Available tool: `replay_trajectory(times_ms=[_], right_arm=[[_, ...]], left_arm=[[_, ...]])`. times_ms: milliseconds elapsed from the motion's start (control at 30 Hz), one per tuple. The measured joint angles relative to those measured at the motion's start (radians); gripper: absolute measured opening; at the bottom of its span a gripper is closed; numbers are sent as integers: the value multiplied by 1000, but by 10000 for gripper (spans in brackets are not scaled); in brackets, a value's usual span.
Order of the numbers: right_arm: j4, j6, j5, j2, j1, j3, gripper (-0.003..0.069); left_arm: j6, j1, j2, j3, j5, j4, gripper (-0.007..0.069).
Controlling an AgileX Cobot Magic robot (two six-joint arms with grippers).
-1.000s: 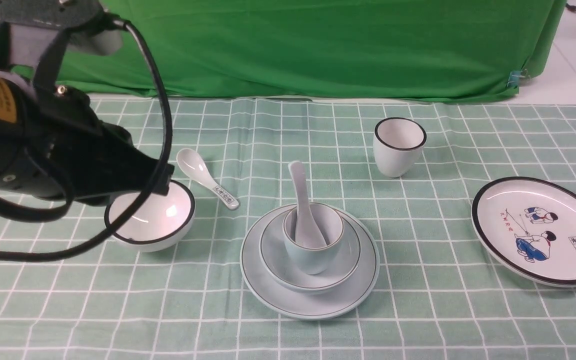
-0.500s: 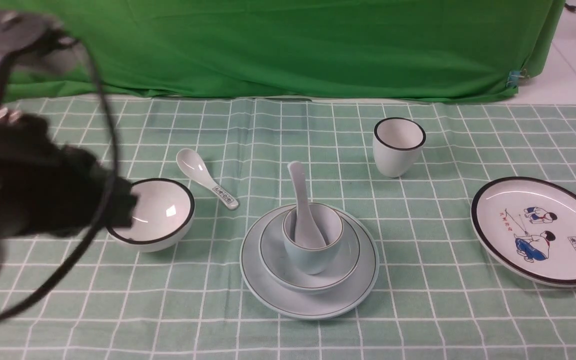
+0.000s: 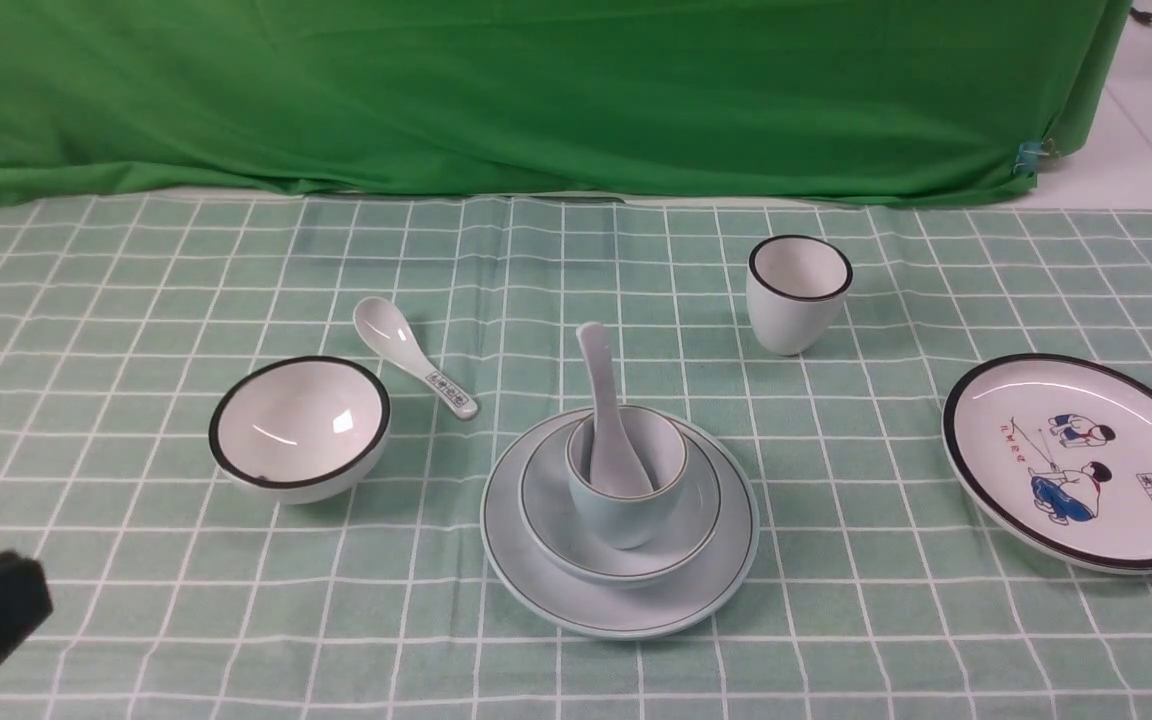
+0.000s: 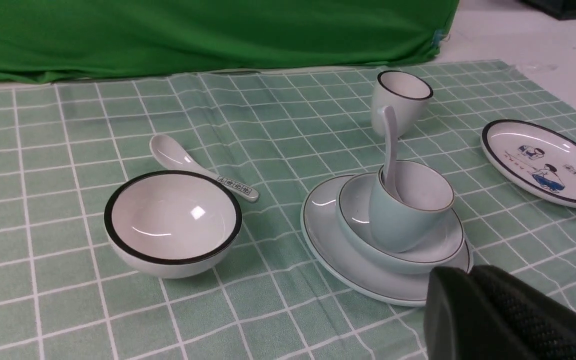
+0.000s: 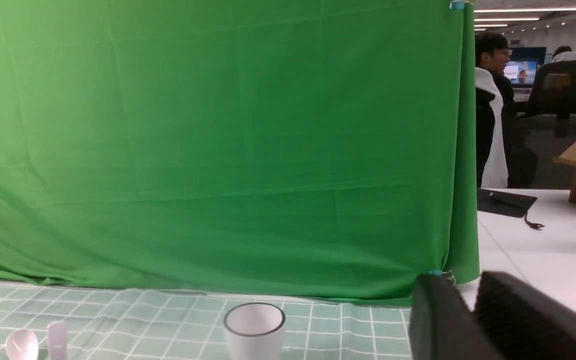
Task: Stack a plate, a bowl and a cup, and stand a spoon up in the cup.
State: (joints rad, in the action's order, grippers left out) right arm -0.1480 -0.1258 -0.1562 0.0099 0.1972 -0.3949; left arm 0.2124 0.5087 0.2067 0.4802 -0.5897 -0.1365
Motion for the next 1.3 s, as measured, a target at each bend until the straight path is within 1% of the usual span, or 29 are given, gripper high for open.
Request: replay_trajectory(times_ms=[100,333,400,467,533,600,667,700,767,867,967,1167,1300], right_arm=[[0,0,1,0,0,0,173],[0,0,1,0,0,0,192],[0,-1,1,0,0,0,199],[0,-1,1,0,0,0,204],[0,-1,1,0,0,0,211],[0,-1,1,0,0,0,217],[0,-1,1,0,0,0,222],[0,-1,1,0,0,0,225],[0,-1,1,0,0,0,230],[0,-1,1,0,0,0,234],[0,-1,1,0,0,0,235],[0,-1,1,0,0,0,236],[0,-1,1,0,0,0,240]], left_arm=[[0,0,-37,-29,0,0,10],[-1,0,-40,-31,1,4,10],[-4,0,-40,-39,32,6,10],[-38,-12,-52,-69,119,30,10],[-134,-75,-79,-130,252,96,10],[-205,-146,-106,-191,340,152,10],[-250,-224,-136,-253,414,193,10],[-266,-283,-159,-307,449,207,10],[-279,-363,-190,-380,481,221,10],[-287,-454,-204,-465,479,232,10],[-287,-490,-205,-485,473,236,10],[-287,-492,-205,-487,369,235,11],[-287,-492,-205,-487,362,232,11]])
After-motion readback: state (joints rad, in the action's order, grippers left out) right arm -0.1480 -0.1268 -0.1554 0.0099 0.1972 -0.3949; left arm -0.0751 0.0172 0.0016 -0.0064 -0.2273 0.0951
